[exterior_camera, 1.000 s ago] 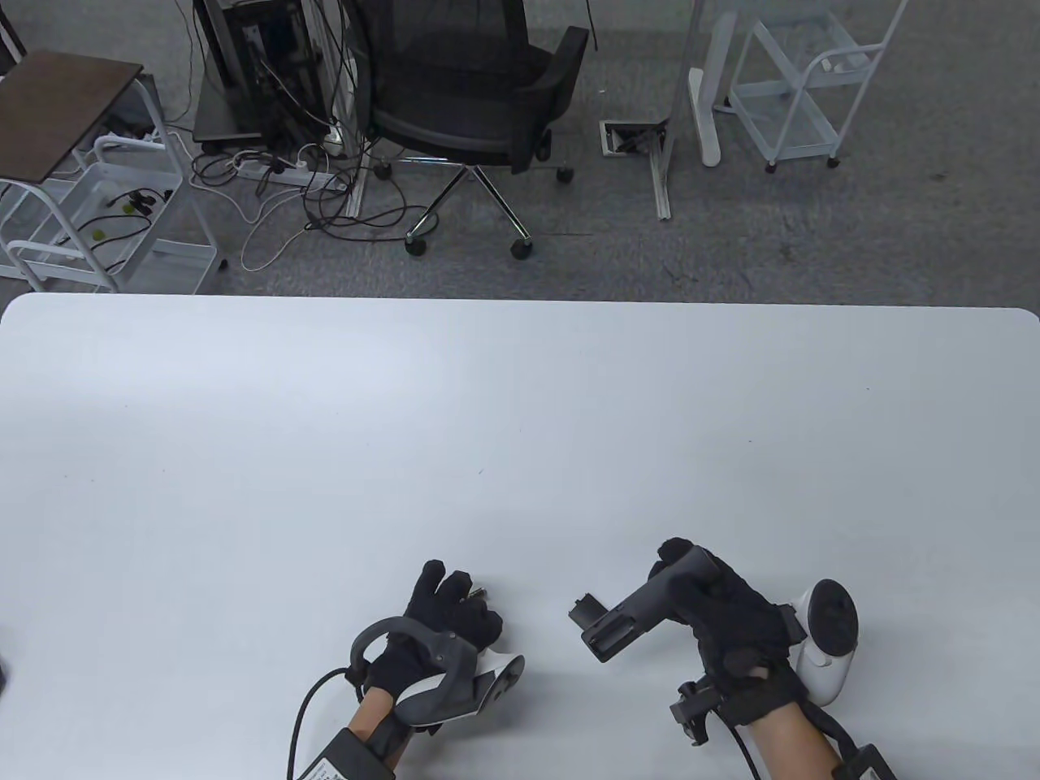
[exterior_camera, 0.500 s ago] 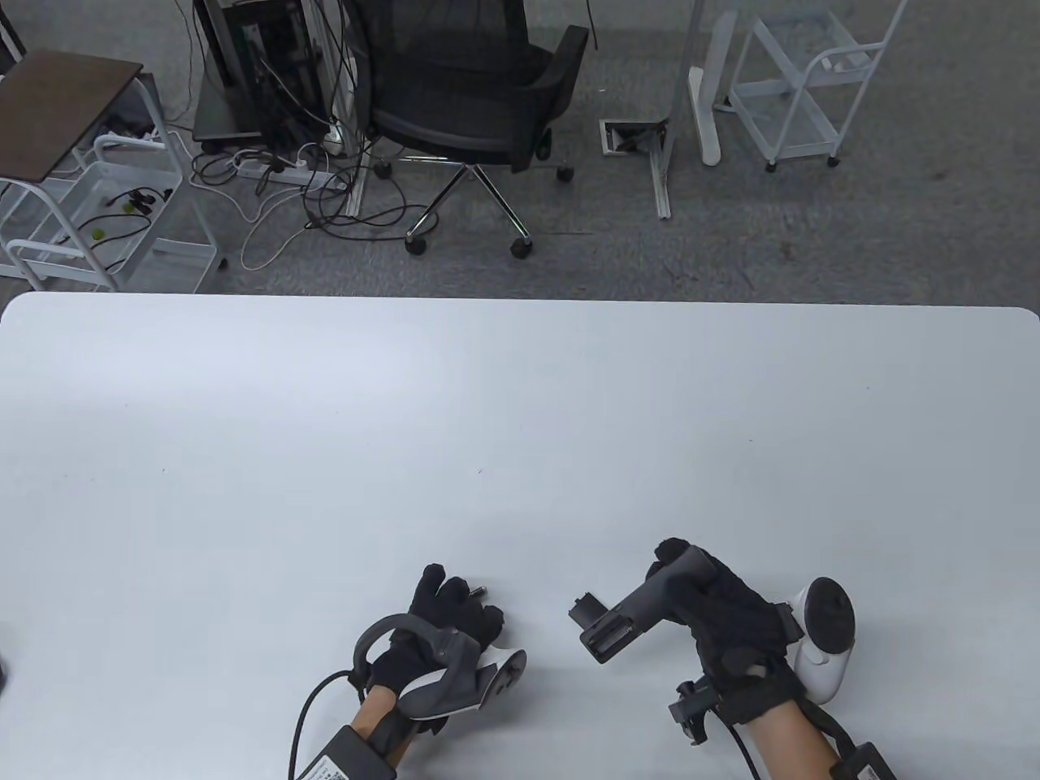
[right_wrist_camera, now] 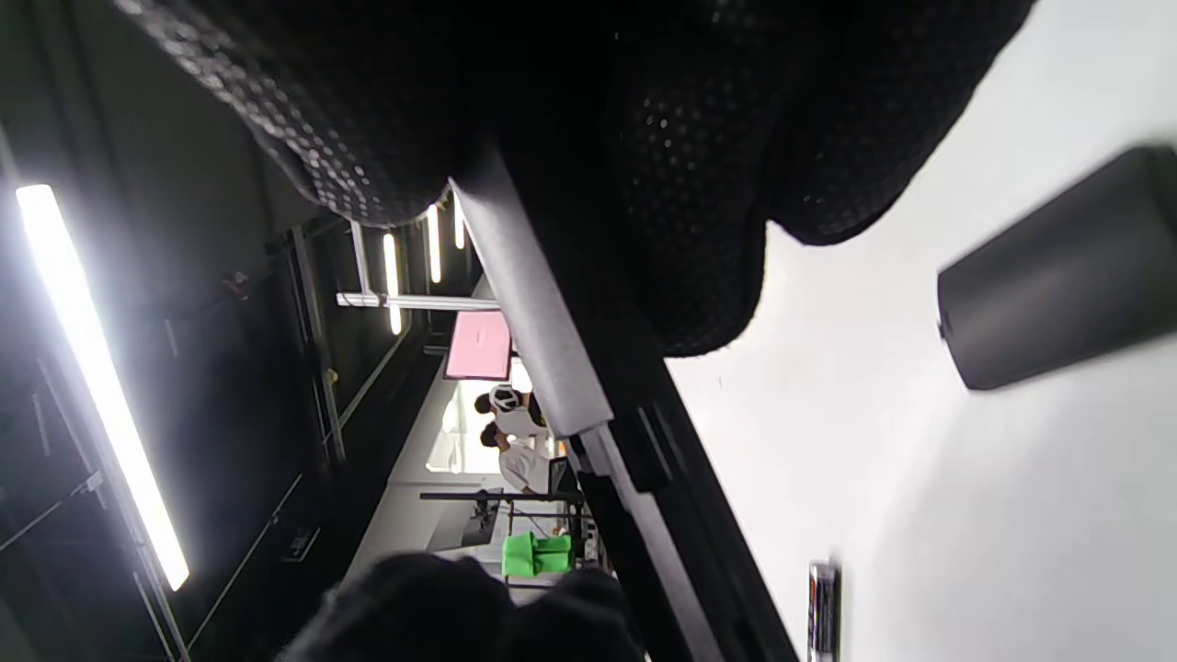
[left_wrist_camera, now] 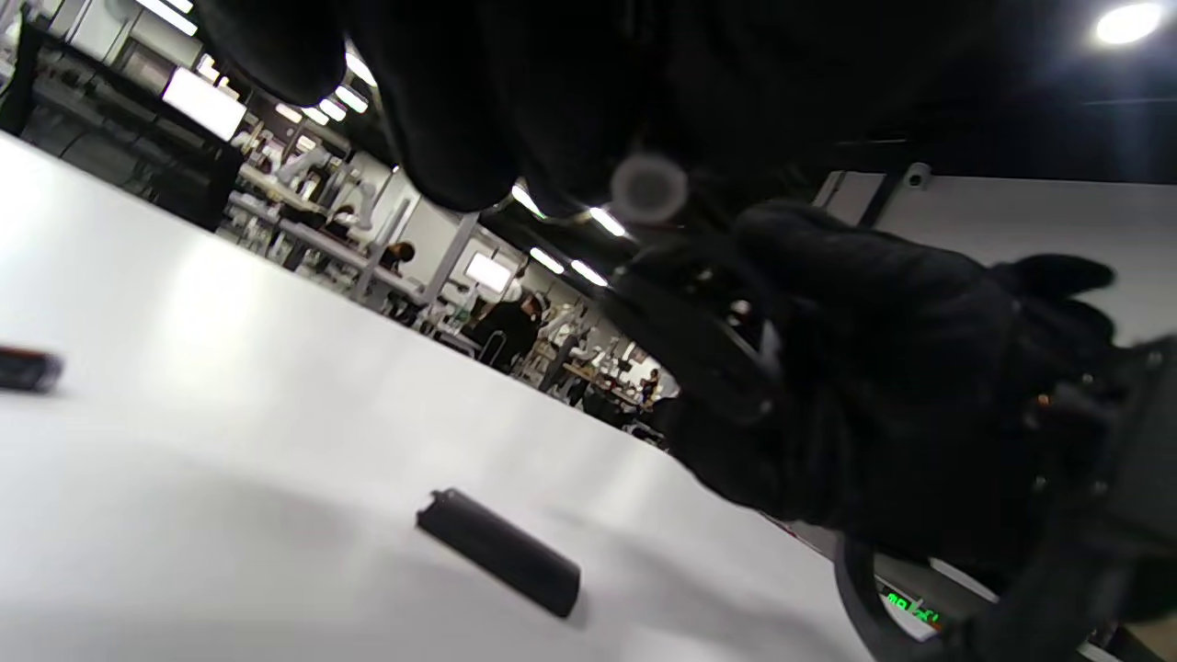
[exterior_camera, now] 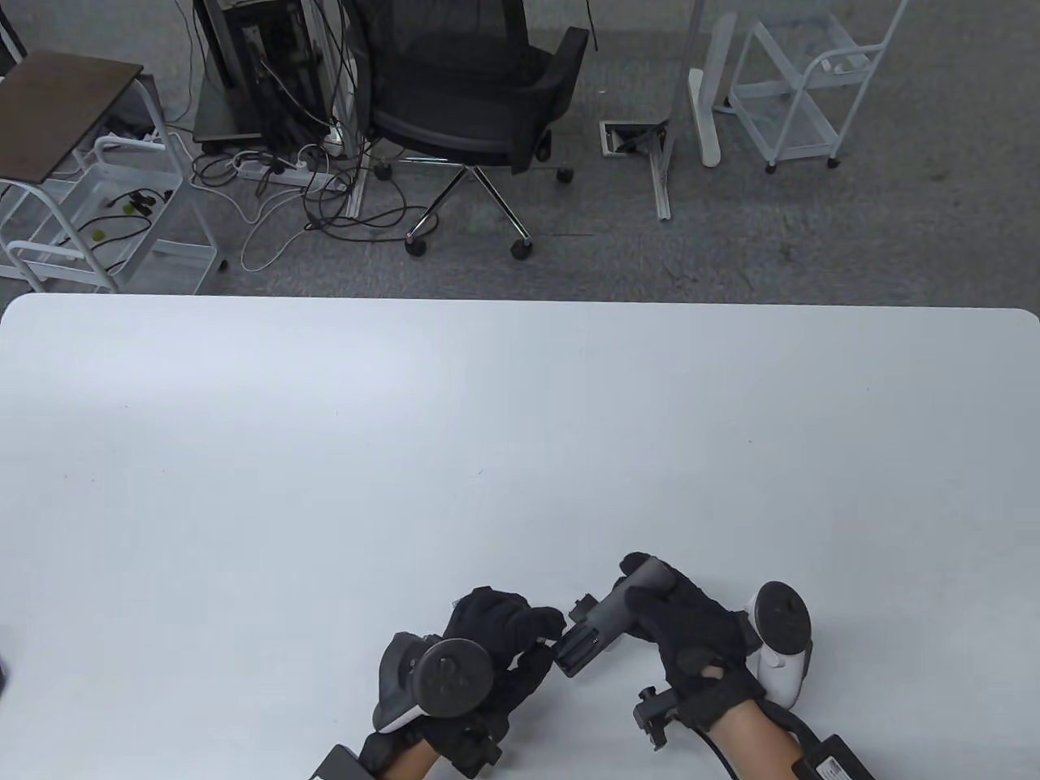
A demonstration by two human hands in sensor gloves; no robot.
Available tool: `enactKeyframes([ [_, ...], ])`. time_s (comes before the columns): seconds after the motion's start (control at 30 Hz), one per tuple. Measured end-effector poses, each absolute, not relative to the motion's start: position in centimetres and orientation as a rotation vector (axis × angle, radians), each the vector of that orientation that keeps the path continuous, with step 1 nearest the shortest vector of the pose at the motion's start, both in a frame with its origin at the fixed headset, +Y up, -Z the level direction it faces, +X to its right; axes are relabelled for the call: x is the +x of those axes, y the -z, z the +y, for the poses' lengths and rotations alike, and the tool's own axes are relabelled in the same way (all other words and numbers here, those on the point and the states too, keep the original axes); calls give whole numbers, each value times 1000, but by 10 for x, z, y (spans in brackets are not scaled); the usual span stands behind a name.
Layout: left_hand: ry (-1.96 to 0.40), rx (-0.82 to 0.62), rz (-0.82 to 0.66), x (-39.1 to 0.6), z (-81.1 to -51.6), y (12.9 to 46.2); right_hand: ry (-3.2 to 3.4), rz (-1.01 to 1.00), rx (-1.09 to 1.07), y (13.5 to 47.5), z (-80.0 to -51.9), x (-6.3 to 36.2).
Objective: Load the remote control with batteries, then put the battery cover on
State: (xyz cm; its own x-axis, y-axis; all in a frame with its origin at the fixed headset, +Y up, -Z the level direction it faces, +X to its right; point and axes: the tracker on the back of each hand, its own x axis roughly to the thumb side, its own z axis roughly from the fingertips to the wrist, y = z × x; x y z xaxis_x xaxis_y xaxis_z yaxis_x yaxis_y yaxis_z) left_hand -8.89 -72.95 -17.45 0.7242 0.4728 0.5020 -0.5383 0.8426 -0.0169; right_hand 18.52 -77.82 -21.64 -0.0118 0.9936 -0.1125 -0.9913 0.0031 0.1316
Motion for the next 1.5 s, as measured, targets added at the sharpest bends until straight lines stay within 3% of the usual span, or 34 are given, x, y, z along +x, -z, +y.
enactKeyframes([
  [0.1, -481, 202, -538, -82, -725, 169, -1584, 227, 20, 217, -782, 179],
  [0.67, -283, 218, -592, -65, -731, 161, -1562, 299, 18, 216, -786, 174],
  [1.1, -320, 127, -632, -68, -734, 163, -1549, 252, 10, 215, -780, 184],
  [1.37, -325, 146, -648, -70, -732, 160, -1521, 260, -15, 214, -781, 186],
  [1.5, -341, 182, -573, -85, -733, 169, -1538, 249, -3, 216, -781, 187],
])
